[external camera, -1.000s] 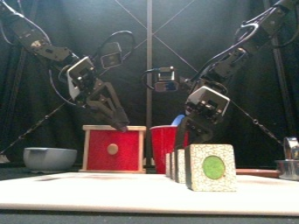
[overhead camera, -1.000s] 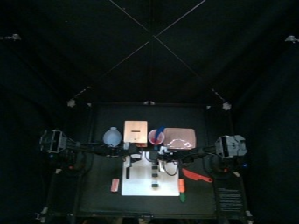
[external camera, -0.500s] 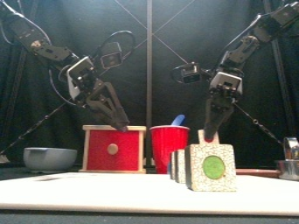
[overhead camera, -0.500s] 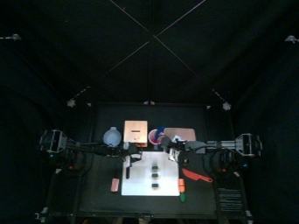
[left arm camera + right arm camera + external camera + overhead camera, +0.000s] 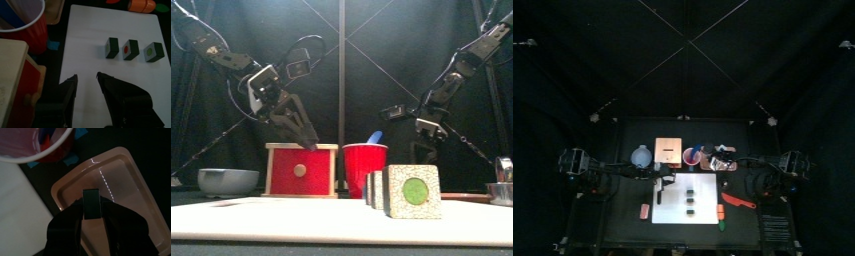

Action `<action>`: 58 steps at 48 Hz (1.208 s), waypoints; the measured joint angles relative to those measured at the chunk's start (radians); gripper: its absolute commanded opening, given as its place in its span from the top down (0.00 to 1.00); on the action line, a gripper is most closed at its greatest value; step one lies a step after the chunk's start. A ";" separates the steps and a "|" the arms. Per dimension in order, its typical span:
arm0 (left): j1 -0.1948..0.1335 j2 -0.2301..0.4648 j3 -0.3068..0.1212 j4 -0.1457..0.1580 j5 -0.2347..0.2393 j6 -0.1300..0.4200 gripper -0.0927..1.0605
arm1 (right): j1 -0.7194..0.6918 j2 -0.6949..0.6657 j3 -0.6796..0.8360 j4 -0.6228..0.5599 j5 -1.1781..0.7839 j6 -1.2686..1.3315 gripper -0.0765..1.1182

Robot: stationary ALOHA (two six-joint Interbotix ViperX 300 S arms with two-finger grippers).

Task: Place sushi on board then cut the sushi with the knife then place the pieces on the plate
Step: Place the 4 sushi pieces on the plate

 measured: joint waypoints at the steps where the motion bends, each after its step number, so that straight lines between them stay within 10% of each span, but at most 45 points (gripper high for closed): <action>1: 0.000 -0.002 0.000 0.000 0.000 -0.002 0.25 | -0.002 0.009 0.000 0.000 -0.005 0.000 0.35; 20: 0.002 0.003 0.000 0.000 0.000 -0.002 0.25 | -0.011 -0.005 -0.020 0.000 0.034 0.005 0.27; 58: 0.000 0.005 0.000 -0.002 0.002 -0.003 0.25 | 0.512 0.138 -0.239 0.109 0.057 0.003 0.27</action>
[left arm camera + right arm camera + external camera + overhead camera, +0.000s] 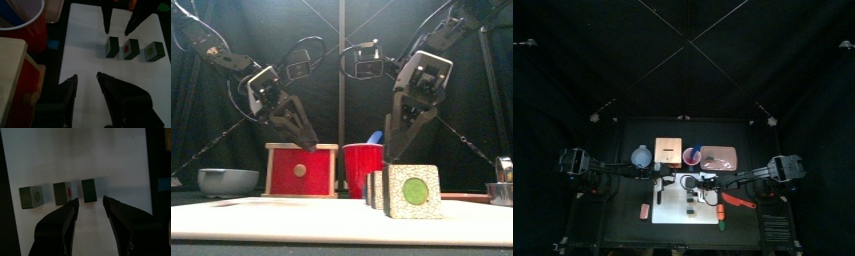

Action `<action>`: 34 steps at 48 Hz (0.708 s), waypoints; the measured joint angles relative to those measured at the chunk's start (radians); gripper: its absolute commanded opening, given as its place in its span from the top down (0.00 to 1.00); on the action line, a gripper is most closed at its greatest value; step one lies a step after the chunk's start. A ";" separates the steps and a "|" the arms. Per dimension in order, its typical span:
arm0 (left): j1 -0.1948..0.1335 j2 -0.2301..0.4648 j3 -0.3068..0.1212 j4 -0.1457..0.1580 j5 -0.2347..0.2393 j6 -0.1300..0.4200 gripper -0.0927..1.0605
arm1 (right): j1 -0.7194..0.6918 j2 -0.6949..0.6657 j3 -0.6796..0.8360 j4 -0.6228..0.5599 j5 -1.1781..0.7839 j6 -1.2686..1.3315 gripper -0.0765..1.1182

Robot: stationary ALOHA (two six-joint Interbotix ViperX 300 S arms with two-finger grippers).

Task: Place sushi on board then cut the sushi with the knife then place the pieces on the plate
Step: Place the 4 sushi pieces on the plate

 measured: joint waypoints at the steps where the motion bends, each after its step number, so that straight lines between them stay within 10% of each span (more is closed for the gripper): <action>1: 0.000 0.000 0.000 0.000 -0.002 0.000 0.25 | 0.000 0.008 -0.003 0.000 0.000 0.000 0.27; 34: 0.000 0.006 0.002 0.000 0.002 0.000 0.25 | -0.006 0.098 -0.034 -0.021 0.054 -0.003 0.46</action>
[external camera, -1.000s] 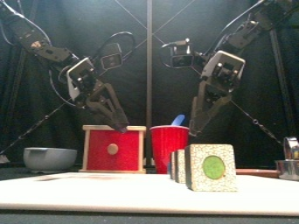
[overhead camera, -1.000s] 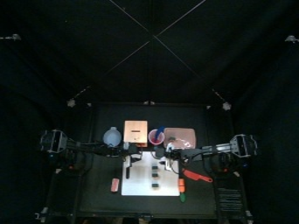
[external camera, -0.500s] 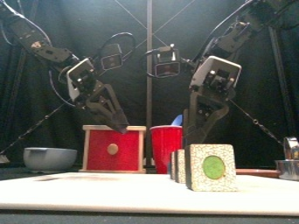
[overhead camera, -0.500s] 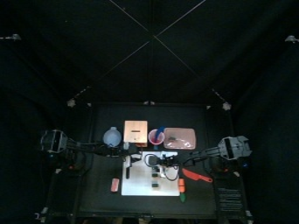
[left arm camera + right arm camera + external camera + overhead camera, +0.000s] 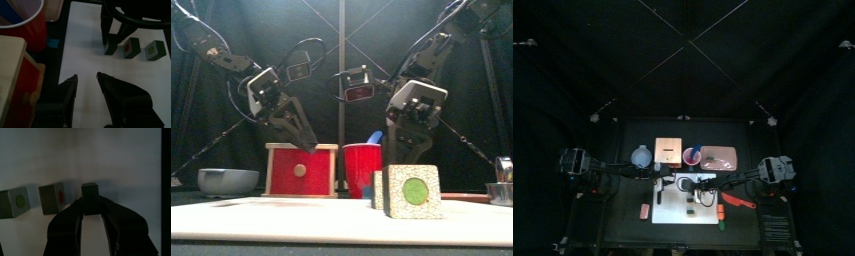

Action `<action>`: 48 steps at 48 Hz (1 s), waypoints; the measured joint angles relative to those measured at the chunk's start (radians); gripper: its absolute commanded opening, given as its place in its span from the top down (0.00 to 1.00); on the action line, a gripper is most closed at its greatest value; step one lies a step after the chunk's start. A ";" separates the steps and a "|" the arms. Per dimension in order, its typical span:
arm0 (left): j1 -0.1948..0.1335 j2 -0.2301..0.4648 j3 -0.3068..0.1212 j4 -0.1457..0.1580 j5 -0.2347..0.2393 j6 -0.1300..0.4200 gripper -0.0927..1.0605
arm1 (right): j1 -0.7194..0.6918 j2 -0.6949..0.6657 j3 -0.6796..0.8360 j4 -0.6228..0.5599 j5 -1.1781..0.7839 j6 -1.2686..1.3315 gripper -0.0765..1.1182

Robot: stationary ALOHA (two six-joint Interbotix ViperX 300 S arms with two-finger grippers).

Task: Place sushi on board then cut the sushi with the knife then place the pieces on the plate
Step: Place the 4 sushi pieces on the plate

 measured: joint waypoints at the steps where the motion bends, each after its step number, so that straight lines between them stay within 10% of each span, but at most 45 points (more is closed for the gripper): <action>1: 0.000 0.002 0.000 -0.002 0.000 0.000 0.25 | -0.003 -0.008 0.006 0.000 0.009 -0.002 0.46; 25: 0.000 0.002 -0.002 0.002 0.000 0.002 0.25 | -0.371 -0.393 0.287 -0.020 0.141 0.003 0.46; 48: 0.003 0.003 0.000 0.003 0.000 0.002 0.25 | -0.571 -0.334 0.360 -0.087 0.018 0.002 0.38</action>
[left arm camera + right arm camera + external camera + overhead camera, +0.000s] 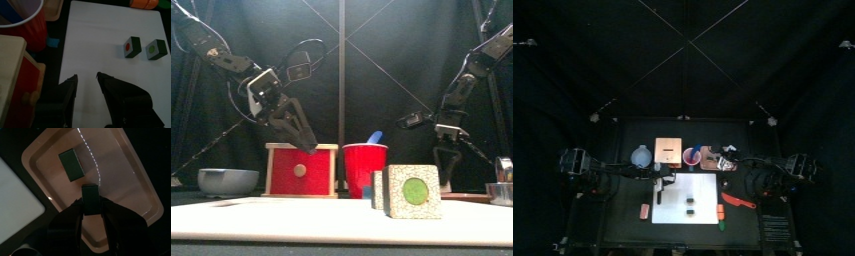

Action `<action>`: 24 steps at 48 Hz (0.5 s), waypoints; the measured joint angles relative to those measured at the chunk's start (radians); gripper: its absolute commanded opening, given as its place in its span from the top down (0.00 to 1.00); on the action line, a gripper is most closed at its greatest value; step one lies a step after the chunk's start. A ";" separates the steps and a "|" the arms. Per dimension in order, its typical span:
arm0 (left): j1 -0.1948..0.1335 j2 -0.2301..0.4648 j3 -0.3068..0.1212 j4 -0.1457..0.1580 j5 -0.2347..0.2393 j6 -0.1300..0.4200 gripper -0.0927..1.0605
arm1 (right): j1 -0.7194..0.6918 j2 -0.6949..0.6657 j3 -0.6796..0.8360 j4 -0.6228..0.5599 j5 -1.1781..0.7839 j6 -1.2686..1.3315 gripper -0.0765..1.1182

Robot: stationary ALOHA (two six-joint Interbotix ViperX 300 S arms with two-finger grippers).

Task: Place sushi on board then cut the sushi with the knife then place the pieces on the plate
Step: Place the 4 sushi pieces on the plate

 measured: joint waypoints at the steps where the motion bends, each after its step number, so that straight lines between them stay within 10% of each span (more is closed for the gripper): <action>1: 0.000 0.000 0.000 0.000 0.000 0.000 0.25 | -0.002 0.003 0.000 0.003 -0.005 0.000 0.36; 24: 0.000 0.000 0.000 0.000 0.000 0.000 0.25 | 0.074 -0.057 -0.025 0.044 0.043 0.000 0.23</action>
